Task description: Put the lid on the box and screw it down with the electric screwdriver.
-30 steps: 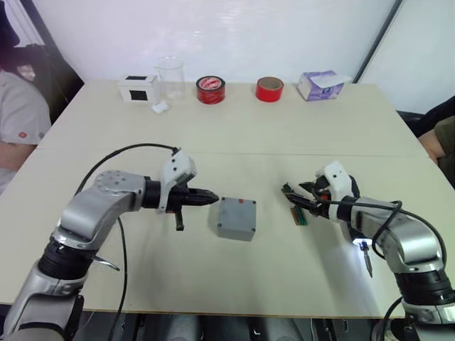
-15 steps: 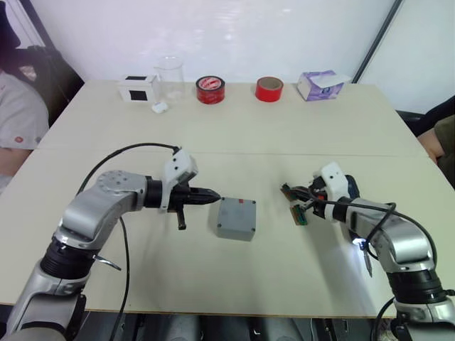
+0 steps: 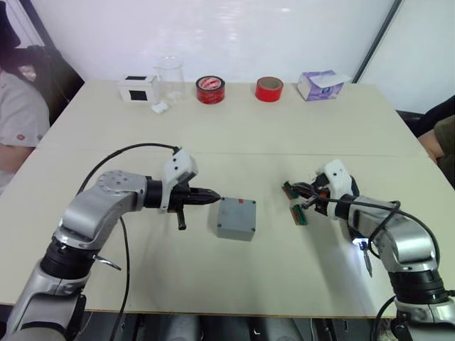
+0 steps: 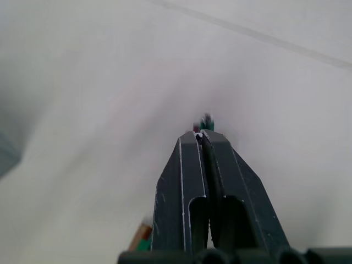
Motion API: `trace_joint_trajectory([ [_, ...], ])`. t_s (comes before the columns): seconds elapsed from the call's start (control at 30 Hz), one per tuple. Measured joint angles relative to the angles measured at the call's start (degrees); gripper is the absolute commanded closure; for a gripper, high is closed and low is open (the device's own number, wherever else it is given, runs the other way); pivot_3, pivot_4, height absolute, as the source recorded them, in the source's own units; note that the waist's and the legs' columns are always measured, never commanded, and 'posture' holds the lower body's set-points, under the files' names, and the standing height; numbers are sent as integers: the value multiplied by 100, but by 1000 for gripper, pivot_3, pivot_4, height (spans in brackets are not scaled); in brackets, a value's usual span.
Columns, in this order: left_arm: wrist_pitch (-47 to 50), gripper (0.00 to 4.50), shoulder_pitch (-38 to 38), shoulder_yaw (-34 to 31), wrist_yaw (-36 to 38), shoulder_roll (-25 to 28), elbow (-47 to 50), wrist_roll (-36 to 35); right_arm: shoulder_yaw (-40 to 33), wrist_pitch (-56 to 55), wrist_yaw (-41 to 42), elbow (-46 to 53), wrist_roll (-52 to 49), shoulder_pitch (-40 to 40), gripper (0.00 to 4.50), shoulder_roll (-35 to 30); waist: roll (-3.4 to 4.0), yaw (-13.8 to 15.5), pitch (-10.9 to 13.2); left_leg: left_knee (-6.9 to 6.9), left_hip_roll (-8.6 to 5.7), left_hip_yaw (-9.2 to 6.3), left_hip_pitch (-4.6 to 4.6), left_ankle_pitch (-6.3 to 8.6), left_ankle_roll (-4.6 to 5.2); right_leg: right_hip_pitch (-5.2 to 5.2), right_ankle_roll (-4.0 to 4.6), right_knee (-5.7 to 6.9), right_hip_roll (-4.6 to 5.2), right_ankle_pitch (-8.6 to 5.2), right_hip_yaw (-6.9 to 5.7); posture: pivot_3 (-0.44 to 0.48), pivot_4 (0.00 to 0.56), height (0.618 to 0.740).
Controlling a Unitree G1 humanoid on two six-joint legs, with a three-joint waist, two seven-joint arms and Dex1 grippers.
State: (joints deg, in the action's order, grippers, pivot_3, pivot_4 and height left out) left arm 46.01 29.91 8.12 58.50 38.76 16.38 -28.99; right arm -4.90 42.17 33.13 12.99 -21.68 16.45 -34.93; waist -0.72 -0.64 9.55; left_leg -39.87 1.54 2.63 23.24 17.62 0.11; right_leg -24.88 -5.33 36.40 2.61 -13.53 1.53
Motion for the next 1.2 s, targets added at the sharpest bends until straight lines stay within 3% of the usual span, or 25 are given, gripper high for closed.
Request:
trace_joint_trajectory([
  [0.27,128,4500,-1,-111,19,24,-44,-293,-339,252,-47,1073,-457,-113,4479,16,0,0,0,0,2,-8,0,0,0,0,0,0,-1,0,-1,0,150,740],
  [0.47,136,4500,-214,-218,245,384,91,-446,133,867,-55,2303,-1110,-482,4479,139,0,-8,0,0,6,-21,-4,0,0,3,1,1,-1,-1,-2,0,150,740],
  [1.2,139,4500,-283,-218,-39,338,180,-501,685,704,-348,1942,-880,-461,4479,419,0,1,0,-4,2,-20,-6,0,0,9,2,-3,1,-1,-2,0,150,740],
])
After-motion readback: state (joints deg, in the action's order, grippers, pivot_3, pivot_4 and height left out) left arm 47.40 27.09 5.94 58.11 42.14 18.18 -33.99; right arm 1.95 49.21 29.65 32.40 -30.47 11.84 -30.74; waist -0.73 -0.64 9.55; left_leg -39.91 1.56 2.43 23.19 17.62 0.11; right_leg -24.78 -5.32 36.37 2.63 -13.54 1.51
